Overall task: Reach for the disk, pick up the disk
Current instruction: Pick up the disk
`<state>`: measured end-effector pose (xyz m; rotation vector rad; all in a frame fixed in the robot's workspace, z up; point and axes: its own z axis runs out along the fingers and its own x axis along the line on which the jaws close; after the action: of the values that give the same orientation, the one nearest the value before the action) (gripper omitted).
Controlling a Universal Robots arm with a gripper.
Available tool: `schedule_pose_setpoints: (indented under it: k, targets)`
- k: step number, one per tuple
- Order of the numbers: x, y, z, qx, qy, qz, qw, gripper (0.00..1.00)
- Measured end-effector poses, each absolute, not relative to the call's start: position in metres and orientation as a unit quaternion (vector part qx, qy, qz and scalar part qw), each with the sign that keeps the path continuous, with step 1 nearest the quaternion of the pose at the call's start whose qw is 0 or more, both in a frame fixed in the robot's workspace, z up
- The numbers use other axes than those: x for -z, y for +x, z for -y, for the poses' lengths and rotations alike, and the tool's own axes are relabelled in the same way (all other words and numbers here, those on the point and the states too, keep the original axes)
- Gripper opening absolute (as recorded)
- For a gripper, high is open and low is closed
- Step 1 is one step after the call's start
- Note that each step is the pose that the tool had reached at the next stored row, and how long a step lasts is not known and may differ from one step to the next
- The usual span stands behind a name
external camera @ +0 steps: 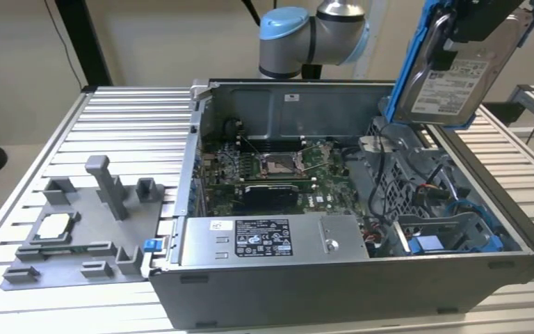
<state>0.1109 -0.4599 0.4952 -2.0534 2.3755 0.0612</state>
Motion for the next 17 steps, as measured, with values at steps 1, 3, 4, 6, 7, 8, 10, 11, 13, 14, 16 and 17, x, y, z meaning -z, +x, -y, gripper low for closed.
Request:
schedule_pose_setpoints:
  k: [1,3,4,6,7,8,10,11,13,14,16,17]
  targets:
    - [-0.495,0.111,0.462,-0.02,-0.653,-0.757,0.001,0.0]
    - [-0.495,0.111,0.465,-0.019,-0.653,-0.758,0.001,0.0]
    - [-0.495,0.111,0.467,-0.019,-0.652,-0.758,0.001,0.0]
    - [-0.495,0.111,0.47,-0.02,-0.651,-0.759,0.001,0.0]
    - [-0.495,0.111,0.471,-0.02,-0.651,-0.759,0.001,0.0]
    - [-0.495,0.112,0.473,-0.02,-0.65,-0.76,0.001,0.0]
    - [-0.494,0.112,0.476,-0.02,-0.649,-0.76,0.001,0.0]
    - [-0.494,0.112,0.477,-0.019,-0.649,-0.761,0.001,0.0]
    - [-0.494,0.112,0.48,-0.019,-0.648,-0.762,0.001,0.0]
    - [-0.494,0.112,0.481,-0.019,-0.647,-0.762,0.001,0.0]
    - [-0.494,0.112,0.484,-0.019,-0.646,-0.763,0.001,0.0]
    - [-0.494,0.113,0.485,-0.019,-0.645,-0.764,0.001,0.0]
